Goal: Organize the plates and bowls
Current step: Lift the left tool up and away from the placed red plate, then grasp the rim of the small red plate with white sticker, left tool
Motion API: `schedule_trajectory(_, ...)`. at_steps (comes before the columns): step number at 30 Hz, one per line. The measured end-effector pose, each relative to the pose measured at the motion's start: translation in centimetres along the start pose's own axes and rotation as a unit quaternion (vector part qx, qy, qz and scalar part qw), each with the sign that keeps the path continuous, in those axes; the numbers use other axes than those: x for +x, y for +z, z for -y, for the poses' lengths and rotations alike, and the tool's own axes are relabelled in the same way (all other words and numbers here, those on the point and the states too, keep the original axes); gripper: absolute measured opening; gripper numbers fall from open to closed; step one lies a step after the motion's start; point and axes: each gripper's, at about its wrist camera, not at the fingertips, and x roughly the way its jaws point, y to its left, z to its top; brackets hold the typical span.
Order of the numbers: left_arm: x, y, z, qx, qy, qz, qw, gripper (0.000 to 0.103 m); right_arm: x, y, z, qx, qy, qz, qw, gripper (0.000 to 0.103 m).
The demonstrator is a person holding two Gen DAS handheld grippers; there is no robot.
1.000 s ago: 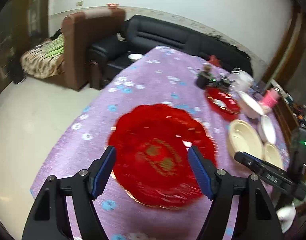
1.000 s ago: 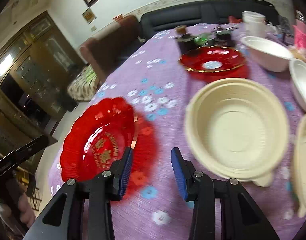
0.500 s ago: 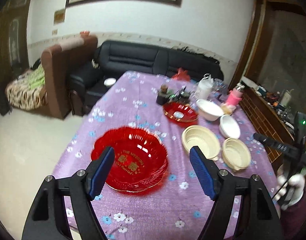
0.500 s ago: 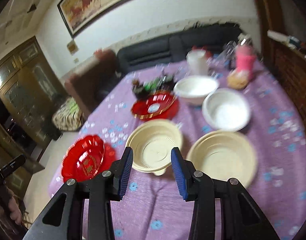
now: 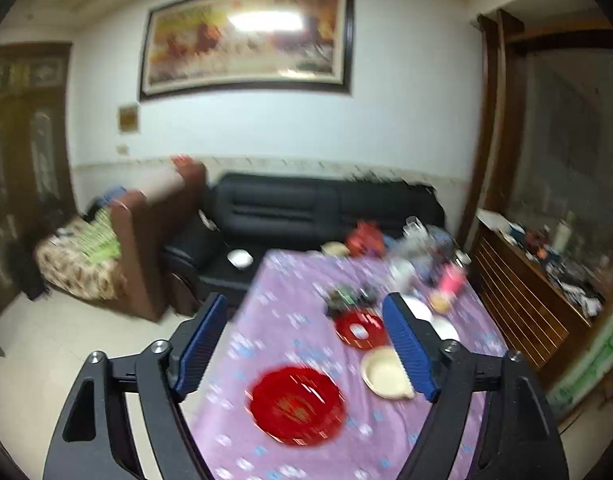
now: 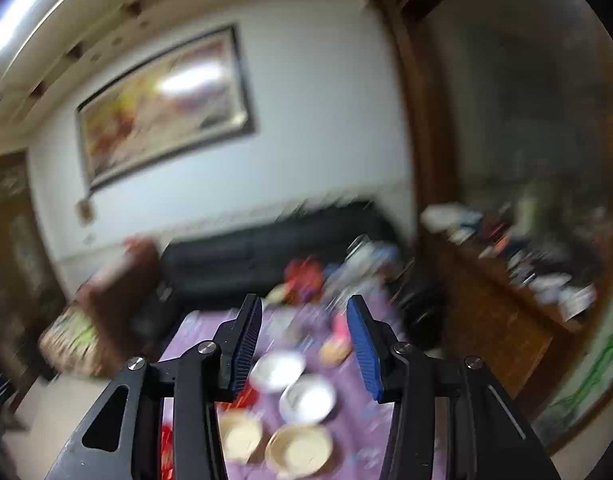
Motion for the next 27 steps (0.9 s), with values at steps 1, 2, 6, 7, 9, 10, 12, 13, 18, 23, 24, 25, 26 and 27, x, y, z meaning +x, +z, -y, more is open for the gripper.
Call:
schedule_trajectory(1,-0.4,0.9,-0.4,-0.002,0.012,0.007,0.9999,0.086,-1.3,2.8,0.3,-0.005,-0.037,0.021,0.999,0.062)
schedule_trajectory(2,-0.9,2.5,-1.1,-0.006,0.032,0.017,0.9993,0.089,-2.0,4.6,0.5,-0.008,-0.069,0.033,0.997,0.062)
schedule_trajectory(6,-0.4,5.6,-2.9,-0.006,0.083,0.029,0.9961,0.099,-2.6,8.2,0.0,-0.007,-0.116,0.049,0.992,0.068)
schedule_trajectory(7,0.6,5.5,-3.5,-0.008,0.091,0.027,0.9955,0.099,-2.1,7.9,-0.5,-0.005,-0.110,0.054,0.992,0.070)
schedule_trajectory(9,2.8,4.3,-3.9,-0.019,0.082,0.014,0.9963,0.100,-0.7,6.4,-2.1,-0.017,-0.094,0.054,0.994,0.079)
schedule_trajectory(10,4.5,3.3,-4.0,-0.023,0.074,0.001,0.9970,0.100,1.5,4.8,-3.4,-0.033,-0.082,0.043,0.995,0.079)
schedule_trajectory(12,8.5,1.0,-3.9,-0.028,0.061,-0.032,0.9973,0.100,5.0,2.2,-4.9,-0.052,-0.071,0.017,0.996,0.079)
schedule_trajectory(13,9.8,-0.1,-3.7,-0.029,0.055,-0.044,0.9971,0.100,8.3,-0.2,-6.4,-0.065,-0.058,-0.011,0.996,0.079)
schedule_trajectory(18,21.4,-6.8,-2.4,-0.052,-0.023,-0.144,0.9879,0.100,21.0,-11.3,-11.2,-0.086,0.028,-0.141,0.986,0.079)
schedule_trajectory(23,33.9,-12.2,-1.0,-0.103,-0.065,-0.235,0.9645,0.100,32.3,-22.4,-15.6,-0.091,0.099,-0.266,0.955,0.073)
schedule_trajectory(24,35.7,-13.0,-1.0,-0.109,-0.066,-0.245,0.9610,0.096,34.4,-24.7,-16.6,-0.088,0.110,-0.289,0.947,0.070)
schedule_trajectory(25,38.5,-14.2,-0.7,-0.115,-0.066,-0.263,0.9558,0.093,36.4,-26.9,-17.3,-0.082,0.121,-0.313,0.938,0.068)
schedule_trajectory(26,39.9,-14.9,-0.4,-0.118,-0.066,-0.274,0.9523,0.085,38.5,-29.1,-18.0,-0.073,0.132,-0.339,0.929,0.066)
schedule_trajectory(27,41.6,-15.5,-0.2,-0.121,-0.068,-0.288,0.9473,0.080,39.6,-30.4,-18.0,-0.066,0.137,-0.353,0.923,0.064)
